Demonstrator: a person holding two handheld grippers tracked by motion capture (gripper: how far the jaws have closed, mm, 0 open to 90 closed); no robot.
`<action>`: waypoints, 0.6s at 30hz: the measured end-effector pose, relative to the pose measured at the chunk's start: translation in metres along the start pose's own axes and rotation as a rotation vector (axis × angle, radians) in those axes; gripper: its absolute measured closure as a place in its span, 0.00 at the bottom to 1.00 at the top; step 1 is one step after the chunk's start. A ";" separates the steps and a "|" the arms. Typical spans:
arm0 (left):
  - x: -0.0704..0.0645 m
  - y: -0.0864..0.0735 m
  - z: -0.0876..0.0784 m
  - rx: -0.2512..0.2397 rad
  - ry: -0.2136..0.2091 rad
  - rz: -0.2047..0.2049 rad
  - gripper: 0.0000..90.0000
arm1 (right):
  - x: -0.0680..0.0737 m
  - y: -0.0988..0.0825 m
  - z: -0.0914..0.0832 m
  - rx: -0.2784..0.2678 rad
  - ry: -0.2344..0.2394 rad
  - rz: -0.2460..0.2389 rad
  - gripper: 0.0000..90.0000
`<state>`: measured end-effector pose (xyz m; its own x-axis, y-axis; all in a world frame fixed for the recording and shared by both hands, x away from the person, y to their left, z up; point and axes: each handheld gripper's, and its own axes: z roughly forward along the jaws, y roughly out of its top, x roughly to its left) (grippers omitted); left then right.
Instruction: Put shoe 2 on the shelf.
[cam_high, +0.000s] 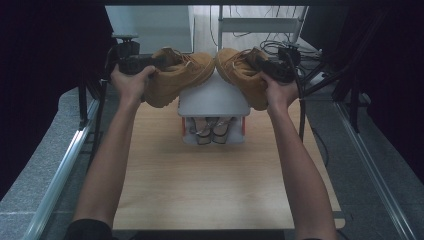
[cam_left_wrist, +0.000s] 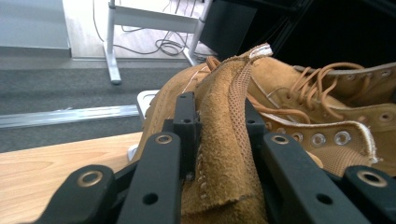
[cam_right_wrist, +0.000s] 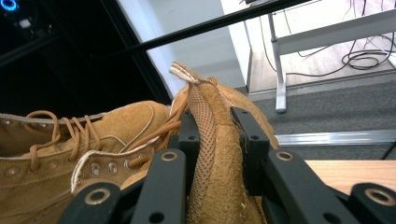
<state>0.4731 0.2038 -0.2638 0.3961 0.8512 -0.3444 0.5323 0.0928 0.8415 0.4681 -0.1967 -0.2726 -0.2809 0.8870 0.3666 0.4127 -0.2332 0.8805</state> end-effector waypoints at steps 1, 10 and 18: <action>0.000 -0.001 0.002 0.006 0.004 0.004 0.84 | -0.001 -0.001 0.002 0.000 0.002 0.006 0.84; 0.011 -0.010 0.022 0.049 -0.021 -0.013 0.82 | -0.011 -0.009 0.013 0.038 0.022 -0.001 0.77; 0.022 -0.015 0.028 0.049 -0.027 -0.008 0.73 | -0.024 -0.003 0.017 0.073 0.060 -0.063 0.68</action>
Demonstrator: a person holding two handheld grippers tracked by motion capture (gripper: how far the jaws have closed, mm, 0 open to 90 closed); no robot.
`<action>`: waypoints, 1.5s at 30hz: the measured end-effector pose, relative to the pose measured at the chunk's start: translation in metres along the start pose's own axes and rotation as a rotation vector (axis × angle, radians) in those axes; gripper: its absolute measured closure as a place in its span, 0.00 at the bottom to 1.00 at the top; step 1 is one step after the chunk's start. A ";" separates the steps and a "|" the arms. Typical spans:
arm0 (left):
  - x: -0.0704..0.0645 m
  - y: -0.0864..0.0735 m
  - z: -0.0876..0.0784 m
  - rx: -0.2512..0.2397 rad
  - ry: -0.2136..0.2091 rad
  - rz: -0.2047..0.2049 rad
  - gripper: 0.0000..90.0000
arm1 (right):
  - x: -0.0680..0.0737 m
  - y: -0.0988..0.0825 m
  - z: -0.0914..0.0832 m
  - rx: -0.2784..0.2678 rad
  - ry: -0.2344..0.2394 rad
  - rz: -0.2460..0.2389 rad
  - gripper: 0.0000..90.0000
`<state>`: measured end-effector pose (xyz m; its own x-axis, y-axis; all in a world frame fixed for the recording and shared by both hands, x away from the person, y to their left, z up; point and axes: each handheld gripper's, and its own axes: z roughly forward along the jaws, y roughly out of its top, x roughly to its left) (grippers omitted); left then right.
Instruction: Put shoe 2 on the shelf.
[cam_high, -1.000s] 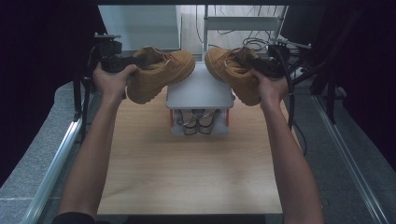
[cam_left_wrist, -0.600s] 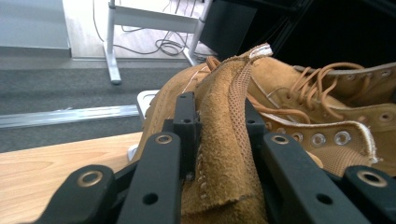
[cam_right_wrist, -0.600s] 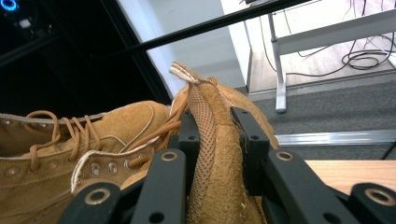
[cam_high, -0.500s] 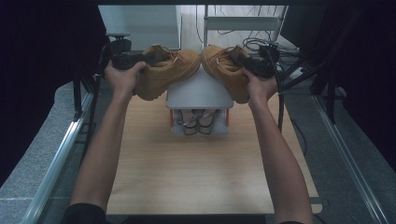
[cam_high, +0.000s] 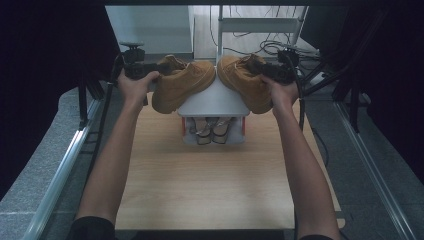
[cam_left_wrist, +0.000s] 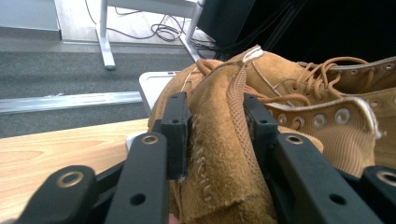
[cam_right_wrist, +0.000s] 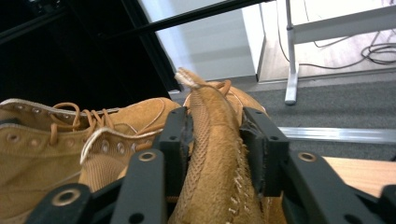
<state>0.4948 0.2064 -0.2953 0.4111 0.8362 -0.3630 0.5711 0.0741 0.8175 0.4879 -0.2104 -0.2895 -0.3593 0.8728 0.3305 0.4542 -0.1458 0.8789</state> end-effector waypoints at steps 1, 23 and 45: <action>0.000 0.000 0.000 -0.003 -0.001 0.005 0.72 | -0.003 0.000 0.000 0.001 -0.001 0.002 0.67; -0.004 0.007 -0.023 -0.093 -0.010 0.077 0.44 | -0.017 -0.003 -0.001 0.027 0.032 -0.021 0.46; -0.002 -0.001 -0.059 -0.103 -0.033 0.132 0.46 | -0.025 -0.003 -0.042 -0.044 0.060 -0.066 0.35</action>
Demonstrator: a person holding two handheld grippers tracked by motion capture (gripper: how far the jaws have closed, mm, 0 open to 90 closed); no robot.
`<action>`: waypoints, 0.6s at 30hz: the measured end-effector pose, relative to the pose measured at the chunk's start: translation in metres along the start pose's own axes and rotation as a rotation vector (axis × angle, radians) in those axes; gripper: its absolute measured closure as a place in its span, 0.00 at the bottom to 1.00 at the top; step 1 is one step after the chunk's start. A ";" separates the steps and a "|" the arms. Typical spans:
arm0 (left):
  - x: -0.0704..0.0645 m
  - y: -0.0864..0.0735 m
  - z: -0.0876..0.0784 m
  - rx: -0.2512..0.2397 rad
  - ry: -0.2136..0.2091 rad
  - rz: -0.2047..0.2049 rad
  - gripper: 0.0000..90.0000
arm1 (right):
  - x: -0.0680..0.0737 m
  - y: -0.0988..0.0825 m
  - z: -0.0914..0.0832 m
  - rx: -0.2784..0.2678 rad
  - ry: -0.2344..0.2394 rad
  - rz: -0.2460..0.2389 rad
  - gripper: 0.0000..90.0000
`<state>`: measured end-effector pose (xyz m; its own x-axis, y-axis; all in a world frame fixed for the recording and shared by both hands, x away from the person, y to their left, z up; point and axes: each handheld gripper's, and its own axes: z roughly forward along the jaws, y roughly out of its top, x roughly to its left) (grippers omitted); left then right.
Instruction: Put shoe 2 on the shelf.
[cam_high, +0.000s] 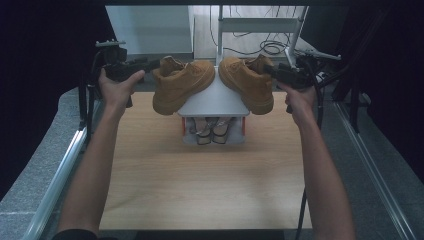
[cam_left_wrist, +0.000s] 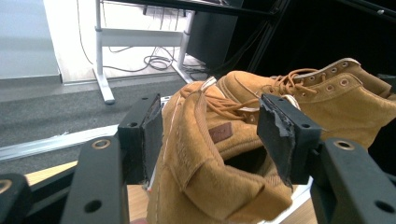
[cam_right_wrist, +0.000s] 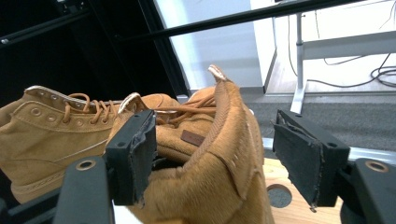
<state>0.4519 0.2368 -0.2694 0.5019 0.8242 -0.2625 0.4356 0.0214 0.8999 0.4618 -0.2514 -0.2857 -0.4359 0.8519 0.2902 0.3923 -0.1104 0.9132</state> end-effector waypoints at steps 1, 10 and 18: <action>0.000 -0.001 -0.002 0.000 0.007 0.007 0.46 | -0.001 0.000 -0.003 -0.003 -0.004 -0.004 0.36; 0.009 -0.011 -0.026 -0.024 0.036 0.009 0.48 | -0.015 -0.007 -0.034 -0.034 -0.025 -0.026 0.48; 0.023 -0.031 -0.032 -0.009 0.050 -0.011 0.65 | -0.032 -0.024 -0.042 0.009 -0.015 -0.036 0.73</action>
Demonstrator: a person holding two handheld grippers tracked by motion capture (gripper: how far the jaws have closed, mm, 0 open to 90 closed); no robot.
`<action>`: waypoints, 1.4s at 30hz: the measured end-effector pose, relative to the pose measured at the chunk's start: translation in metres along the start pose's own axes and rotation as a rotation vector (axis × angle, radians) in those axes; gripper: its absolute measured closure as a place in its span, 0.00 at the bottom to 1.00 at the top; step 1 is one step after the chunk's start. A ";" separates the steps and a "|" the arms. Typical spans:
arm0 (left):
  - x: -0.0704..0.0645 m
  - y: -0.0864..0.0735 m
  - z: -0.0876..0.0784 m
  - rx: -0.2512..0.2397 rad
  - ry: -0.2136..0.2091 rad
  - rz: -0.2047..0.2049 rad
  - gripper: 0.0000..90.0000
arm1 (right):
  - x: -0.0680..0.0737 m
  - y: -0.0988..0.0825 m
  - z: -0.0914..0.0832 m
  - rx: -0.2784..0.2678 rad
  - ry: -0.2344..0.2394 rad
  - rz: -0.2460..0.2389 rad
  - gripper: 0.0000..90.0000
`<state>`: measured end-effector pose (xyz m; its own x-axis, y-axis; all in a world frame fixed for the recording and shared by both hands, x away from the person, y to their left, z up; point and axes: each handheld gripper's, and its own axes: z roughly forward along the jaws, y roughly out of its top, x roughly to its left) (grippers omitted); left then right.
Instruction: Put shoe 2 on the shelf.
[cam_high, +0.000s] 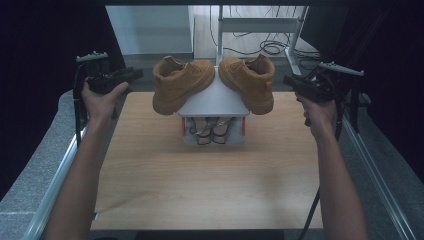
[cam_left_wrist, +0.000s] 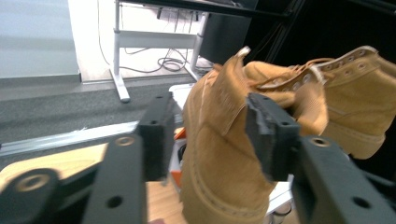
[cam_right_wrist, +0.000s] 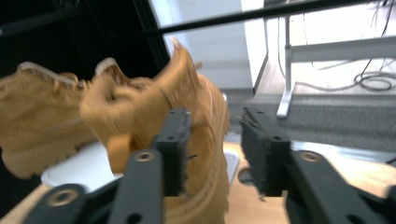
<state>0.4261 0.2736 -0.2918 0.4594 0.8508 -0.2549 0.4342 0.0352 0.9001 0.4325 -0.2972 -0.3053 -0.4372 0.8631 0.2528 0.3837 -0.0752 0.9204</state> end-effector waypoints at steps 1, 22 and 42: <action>0.002 -0.002 0.001 0.013 -0.010 -0.007 0.72 | -0.002 -0.002 0.001 0.013 0.001 -0.006 0.76; 0.008 -0.043 0.040 0.141 -0.010 0.009 1.00 | 0.001 -0.033 0.035 0.152 -0.100 -0.130 0.99; -0.019 -0.039 0.056 0.139 -0.002 0.045 1.00 | 0.029 -0.032 0.055 0.156 -0.119 -0.202 0.99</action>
<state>0.4439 0.2273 -0.3417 0.4825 0.8488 -0.2159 0.5162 -0.0764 0.8531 0.4522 -0.2428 -0.3434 -0.4224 0.9061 0.0235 0.4230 0.1741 0.8892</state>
